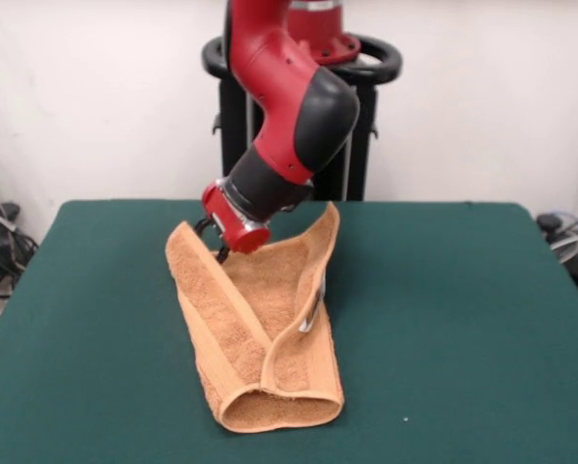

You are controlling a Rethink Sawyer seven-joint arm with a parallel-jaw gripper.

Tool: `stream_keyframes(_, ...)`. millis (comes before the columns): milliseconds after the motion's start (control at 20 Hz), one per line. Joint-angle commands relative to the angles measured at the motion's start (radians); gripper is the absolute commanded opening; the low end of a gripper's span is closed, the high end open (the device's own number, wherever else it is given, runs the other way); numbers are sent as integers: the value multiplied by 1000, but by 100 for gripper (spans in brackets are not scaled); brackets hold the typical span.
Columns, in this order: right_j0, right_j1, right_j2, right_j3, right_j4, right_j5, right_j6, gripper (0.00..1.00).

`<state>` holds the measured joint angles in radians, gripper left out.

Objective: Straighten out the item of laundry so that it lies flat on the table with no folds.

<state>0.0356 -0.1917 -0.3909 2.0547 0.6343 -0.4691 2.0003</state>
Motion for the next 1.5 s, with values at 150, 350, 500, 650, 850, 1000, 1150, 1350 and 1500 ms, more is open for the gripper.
stream_keyframes(150,-5,-4,117,-89,18,-20,247,100)
stream_keyframes(350,-34,-117,118,-47,-17,41,248,100)
stream_keyframes(500,-58,-190,136,-21,-53,40,273,100)
stream_keyframes(650,-26,-233,109,-20,-31,44,249,100)
stream_keyframes(850,-52,-225,139,-40,-55,35,245,100)
stream_keyframes(1000,-9,-169,93,-65,-3,-35,226,100)
stream_keyframes(1150,-18,-122,108,-76,2,-47,232,100)
stream_keyframes(1350,-40,-105,139,-85,-26,-21,231,100)
stream_keyframes(1500,-31,-91,143,-85,-21,-28,241,100)
